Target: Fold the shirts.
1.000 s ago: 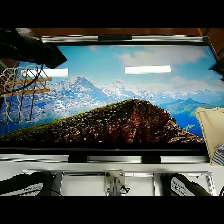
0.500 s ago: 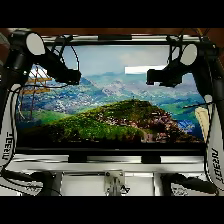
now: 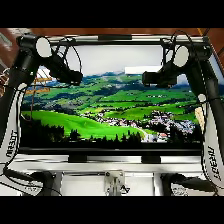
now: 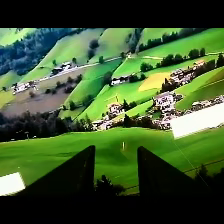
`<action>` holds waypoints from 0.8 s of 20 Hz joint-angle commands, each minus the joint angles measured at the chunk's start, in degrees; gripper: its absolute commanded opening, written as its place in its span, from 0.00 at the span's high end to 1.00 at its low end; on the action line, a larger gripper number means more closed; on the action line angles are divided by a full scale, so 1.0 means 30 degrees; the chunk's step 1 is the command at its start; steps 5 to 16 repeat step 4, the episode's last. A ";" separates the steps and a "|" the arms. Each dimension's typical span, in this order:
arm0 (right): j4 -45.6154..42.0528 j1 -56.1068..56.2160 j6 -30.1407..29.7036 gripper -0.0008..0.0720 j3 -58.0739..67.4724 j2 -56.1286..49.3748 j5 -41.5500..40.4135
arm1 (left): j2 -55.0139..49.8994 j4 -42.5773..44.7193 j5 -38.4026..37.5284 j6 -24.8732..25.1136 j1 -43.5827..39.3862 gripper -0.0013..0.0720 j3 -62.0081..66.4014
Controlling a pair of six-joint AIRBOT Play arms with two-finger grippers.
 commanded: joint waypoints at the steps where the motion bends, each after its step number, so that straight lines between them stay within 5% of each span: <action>1: 0.0022 0.0029 0.0000 0.11 0.0007 -0.0015 0.0000 | -0.0022 0.0036 0.0102 0.0087 -0.0036 0.52 0.0015; 16: 0.0022 0.0029 0.0000 0.11 0.0007 -0.0015 0.0000 | -0.0022 0.0036 0.0189 0.0379 -0.0036 0.52 0.0022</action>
